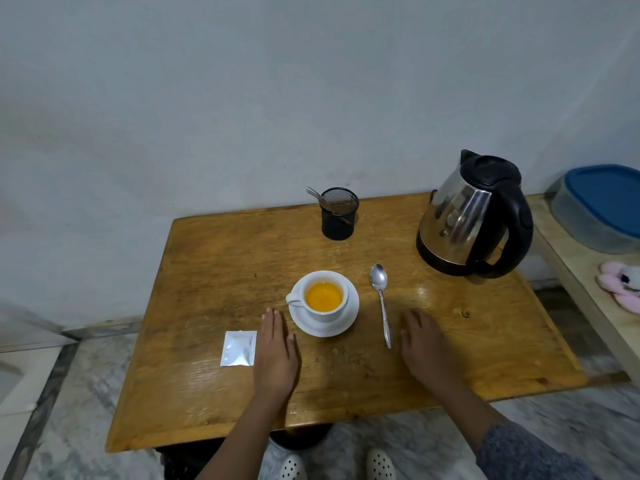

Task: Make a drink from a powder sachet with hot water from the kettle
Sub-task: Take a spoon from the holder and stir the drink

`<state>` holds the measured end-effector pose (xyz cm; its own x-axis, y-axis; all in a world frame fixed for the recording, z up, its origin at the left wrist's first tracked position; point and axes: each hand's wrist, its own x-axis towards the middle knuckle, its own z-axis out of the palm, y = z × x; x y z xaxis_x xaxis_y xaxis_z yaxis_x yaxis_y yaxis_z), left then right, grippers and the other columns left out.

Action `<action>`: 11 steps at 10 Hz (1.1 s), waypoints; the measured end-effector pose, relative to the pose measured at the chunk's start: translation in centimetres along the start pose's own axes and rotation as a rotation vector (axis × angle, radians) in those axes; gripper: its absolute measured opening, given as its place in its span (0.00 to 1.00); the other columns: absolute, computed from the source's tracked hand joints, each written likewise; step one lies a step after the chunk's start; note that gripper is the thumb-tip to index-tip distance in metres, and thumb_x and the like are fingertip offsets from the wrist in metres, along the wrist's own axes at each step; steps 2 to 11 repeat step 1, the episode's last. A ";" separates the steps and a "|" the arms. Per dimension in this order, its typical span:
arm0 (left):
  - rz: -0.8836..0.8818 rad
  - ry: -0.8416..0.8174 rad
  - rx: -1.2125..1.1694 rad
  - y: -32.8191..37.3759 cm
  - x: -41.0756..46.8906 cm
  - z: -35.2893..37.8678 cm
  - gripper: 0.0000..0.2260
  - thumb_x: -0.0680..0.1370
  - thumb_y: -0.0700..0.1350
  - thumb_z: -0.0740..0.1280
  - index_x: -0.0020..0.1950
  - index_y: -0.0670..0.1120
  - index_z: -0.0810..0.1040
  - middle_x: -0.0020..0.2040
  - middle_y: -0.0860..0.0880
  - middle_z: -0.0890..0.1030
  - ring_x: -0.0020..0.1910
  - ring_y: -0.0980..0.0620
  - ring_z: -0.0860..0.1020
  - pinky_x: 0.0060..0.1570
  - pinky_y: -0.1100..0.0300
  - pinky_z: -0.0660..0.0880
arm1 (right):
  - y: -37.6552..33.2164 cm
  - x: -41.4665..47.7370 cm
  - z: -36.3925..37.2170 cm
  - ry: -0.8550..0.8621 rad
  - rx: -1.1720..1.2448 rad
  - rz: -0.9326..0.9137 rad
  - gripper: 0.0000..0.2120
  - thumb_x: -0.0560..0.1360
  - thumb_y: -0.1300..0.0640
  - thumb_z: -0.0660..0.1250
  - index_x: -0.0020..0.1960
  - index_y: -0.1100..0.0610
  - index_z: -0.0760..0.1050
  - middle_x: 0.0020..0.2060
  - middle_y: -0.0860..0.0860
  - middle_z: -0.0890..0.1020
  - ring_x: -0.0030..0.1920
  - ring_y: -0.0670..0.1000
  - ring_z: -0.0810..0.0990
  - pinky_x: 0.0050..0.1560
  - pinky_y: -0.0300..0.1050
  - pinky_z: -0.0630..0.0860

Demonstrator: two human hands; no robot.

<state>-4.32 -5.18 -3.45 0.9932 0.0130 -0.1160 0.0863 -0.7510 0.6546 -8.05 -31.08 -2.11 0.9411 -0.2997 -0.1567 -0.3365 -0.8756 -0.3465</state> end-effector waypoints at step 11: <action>0.007 -0.083 0.144 -0.5 -0.9 0.8 0.25 0.81 0.47 0.51 0.76 0.43 0.49 0.79 0.47 0.48 0.78 0.51 0.46 0.76 0.56 0.47 | 1.4 -1.0 0.5 -0.084 -0.118 0.015 0.26 0.82 0.49 0.49 0.77 0.53 0.48 0.78 0.53 0.51 0.77 0.55 0.47 0.75 0.53 0.50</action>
